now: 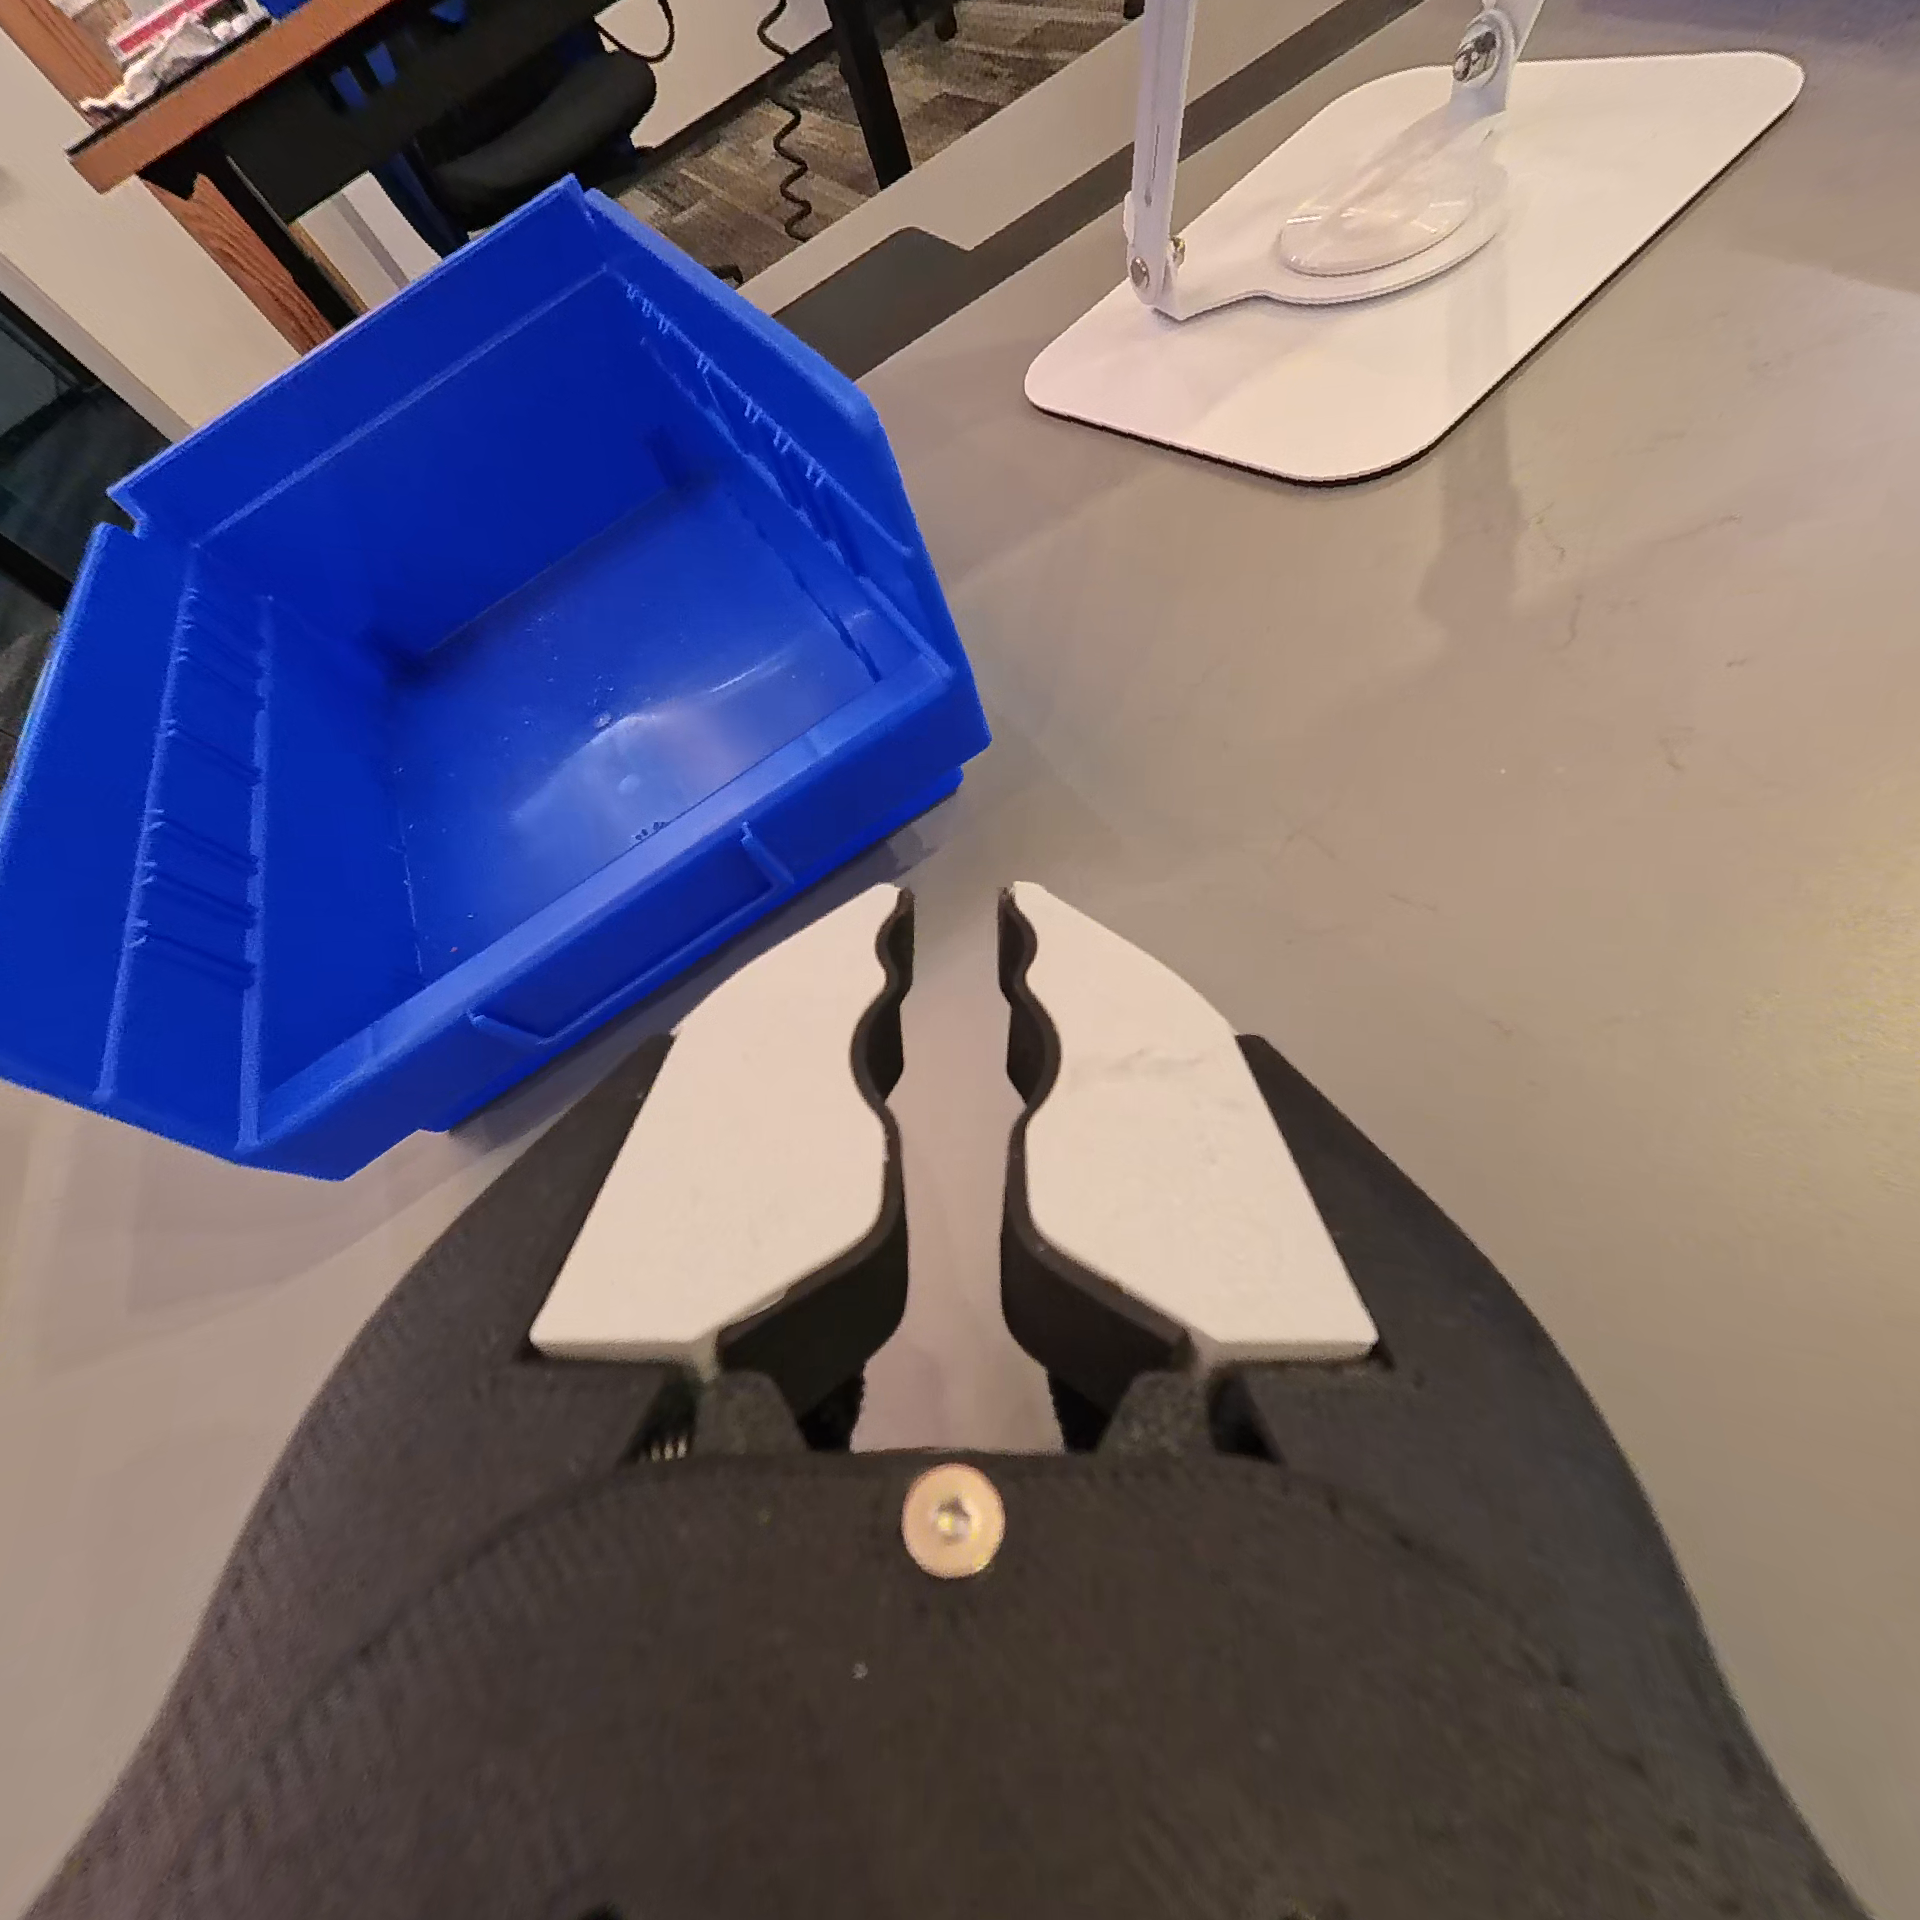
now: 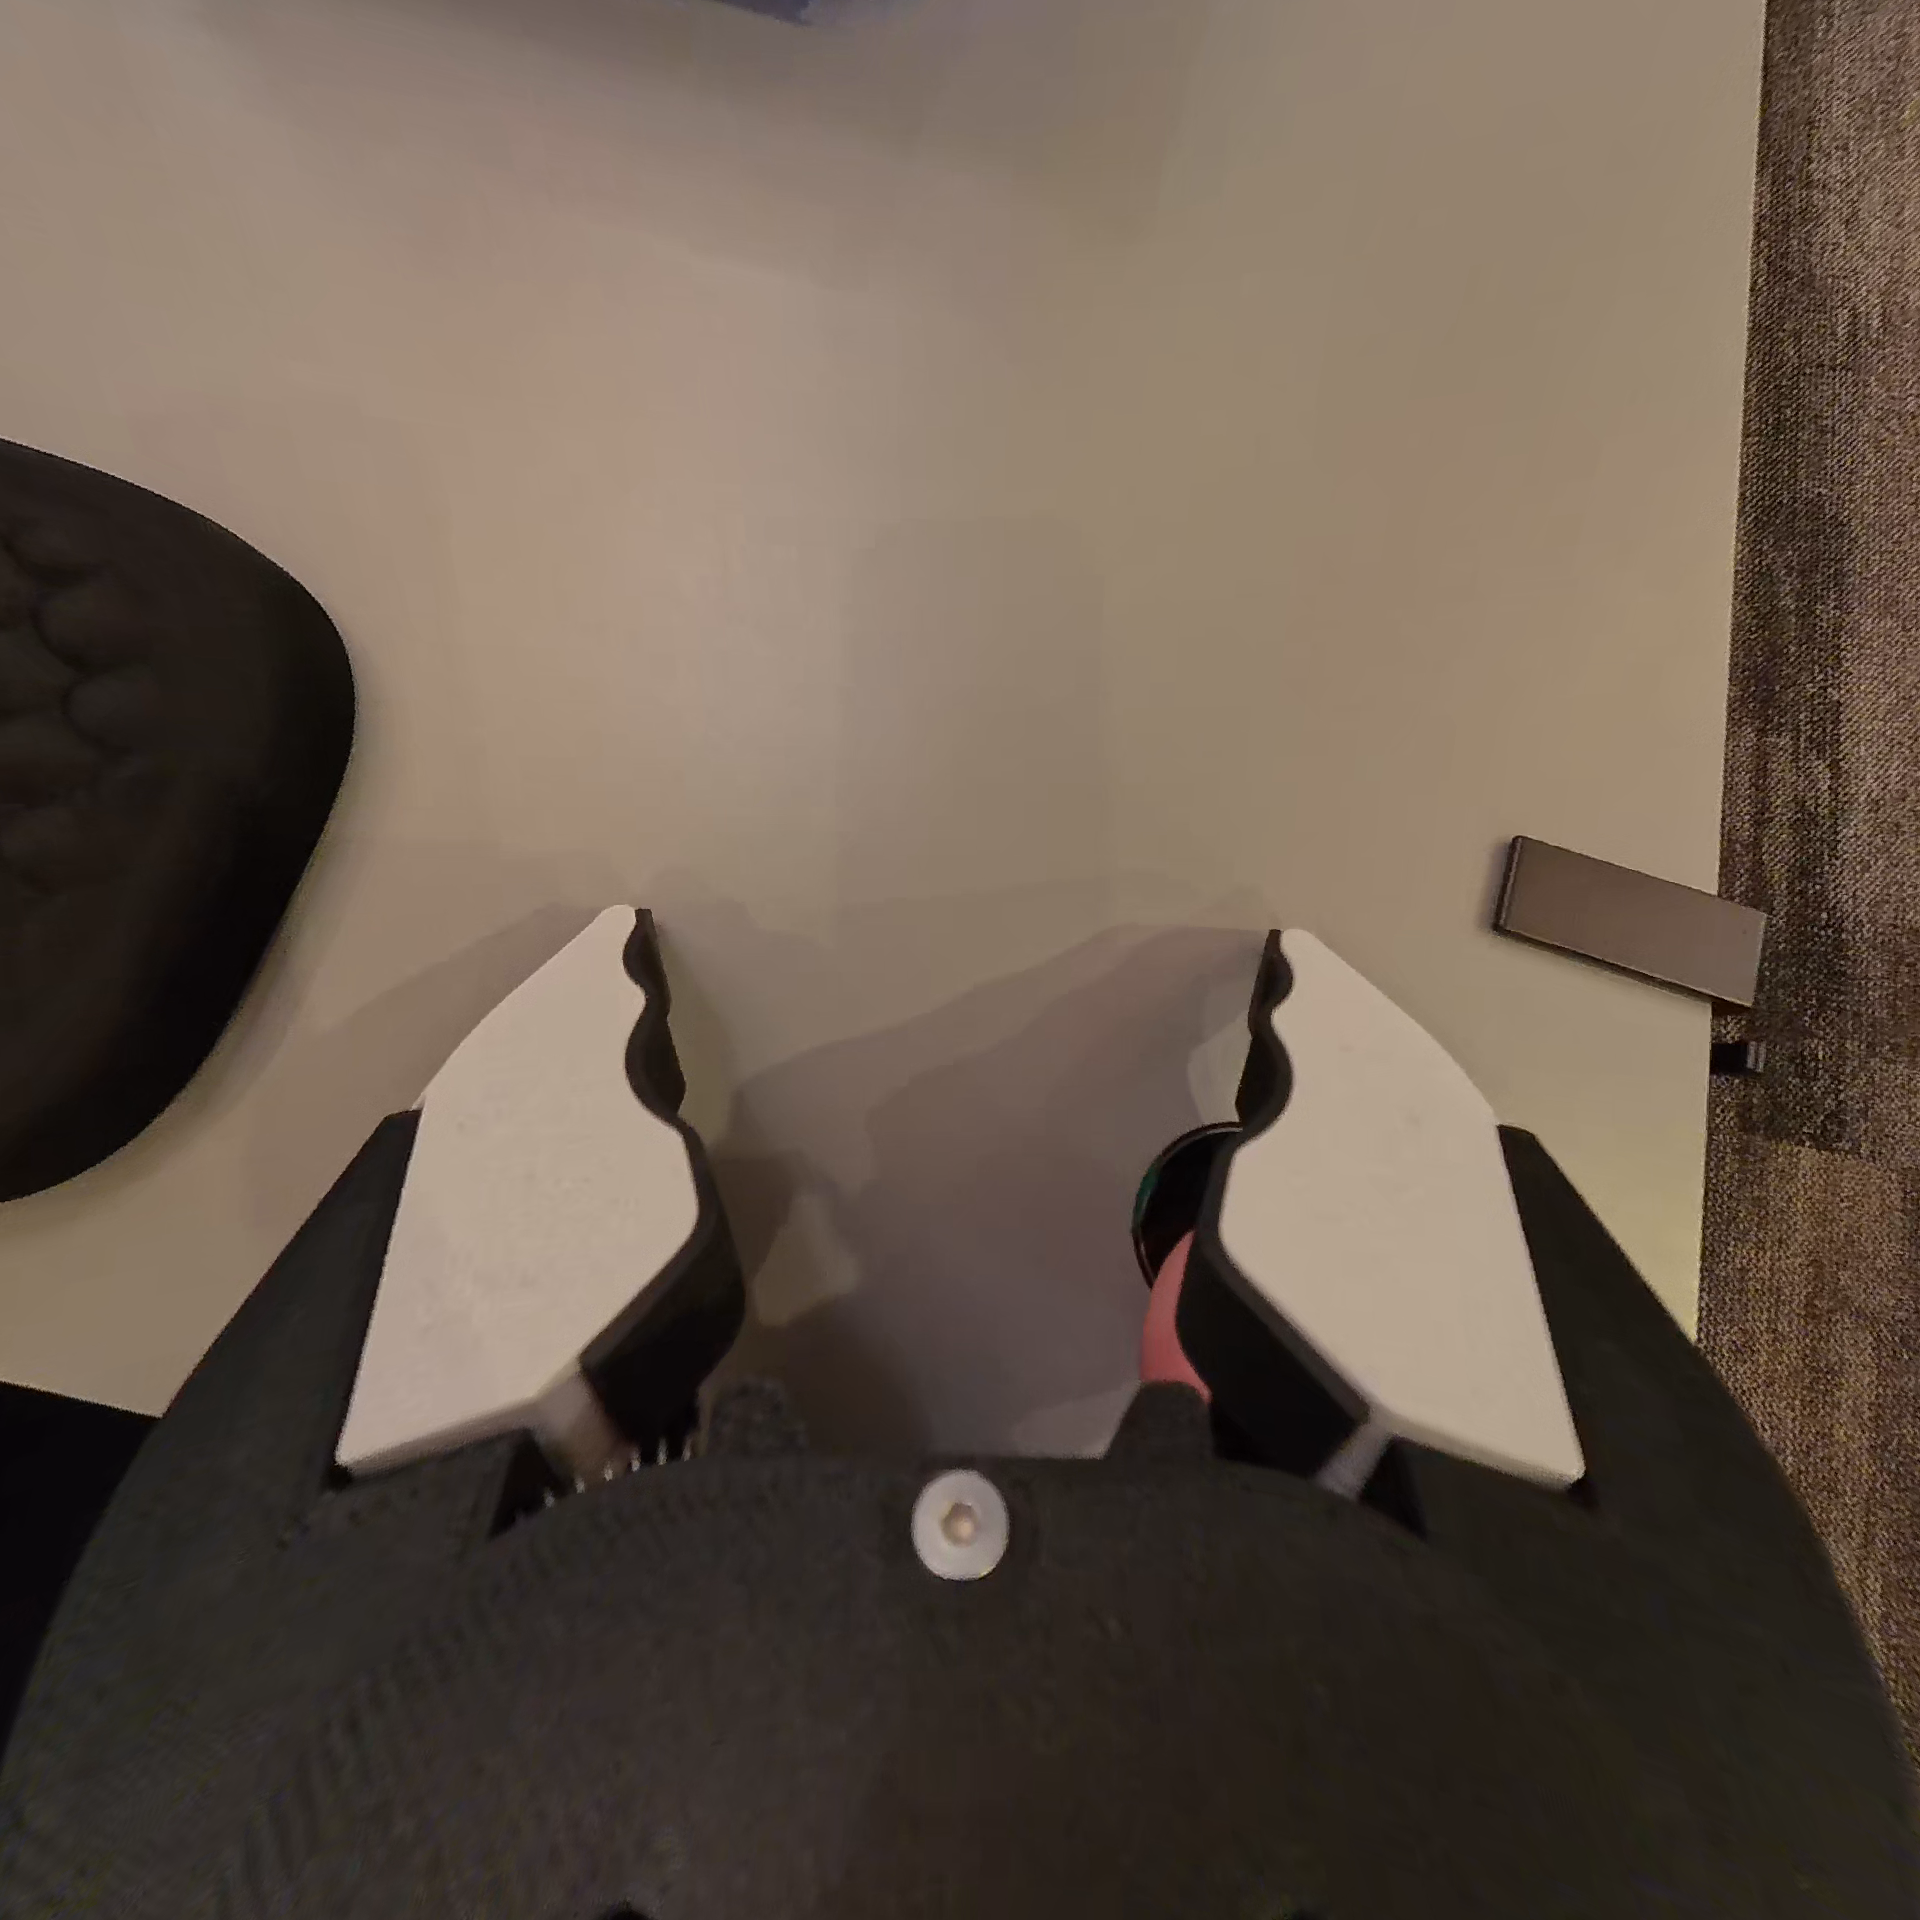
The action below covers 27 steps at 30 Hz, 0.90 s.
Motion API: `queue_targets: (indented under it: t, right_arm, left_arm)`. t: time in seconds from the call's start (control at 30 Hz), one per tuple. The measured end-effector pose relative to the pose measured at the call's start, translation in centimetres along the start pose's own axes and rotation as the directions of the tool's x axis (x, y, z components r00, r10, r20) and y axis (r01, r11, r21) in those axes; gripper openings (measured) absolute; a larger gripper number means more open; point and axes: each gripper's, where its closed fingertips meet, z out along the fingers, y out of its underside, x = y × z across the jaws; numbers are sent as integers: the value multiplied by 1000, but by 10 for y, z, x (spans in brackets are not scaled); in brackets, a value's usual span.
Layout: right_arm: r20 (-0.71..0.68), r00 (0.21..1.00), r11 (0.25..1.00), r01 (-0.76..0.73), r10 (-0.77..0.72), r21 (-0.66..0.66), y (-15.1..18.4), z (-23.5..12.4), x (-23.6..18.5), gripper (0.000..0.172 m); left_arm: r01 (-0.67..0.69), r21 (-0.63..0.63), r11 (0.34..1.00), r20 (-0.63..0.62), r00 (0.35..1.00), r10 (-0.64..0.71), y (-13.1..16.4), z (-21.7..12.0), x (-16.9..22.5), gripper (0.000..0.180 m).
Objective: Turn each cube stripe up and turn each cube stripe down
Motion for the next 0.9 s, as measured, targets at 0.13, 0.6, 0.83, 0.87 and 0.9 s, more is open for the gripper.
queue_targets:
  t: [0.13,0.6,0.83,0.87,0.9]
  right_arm:
    - [0,1000,1000,0,0,-1,-1,-1,0,107]
    - [-28,999,1000,27,-27,-1,-5,-1,0,110]
    - [-51,997,998,55,-54,22,-5,-3,-4,110]
    - [-41,998,999,36,-36,7,-4,-2,-2,112]
    - [-29,999,1000,18,-18,-9,-3,-1,-1,113]
  left_arm:
    - [-6,-7,1000,1,1000,6,0,0,0,15]
    - [-21,-16,1000,6,1000,21,2,2,2,16]
    - [-13,-16,1000,11,1000,14,3,2,2,17]
    - [-15,-18,1000,10,1000,15,3,2,2,17]
    - [-14,-17,1000,10,1000,14,3,2,2,17]
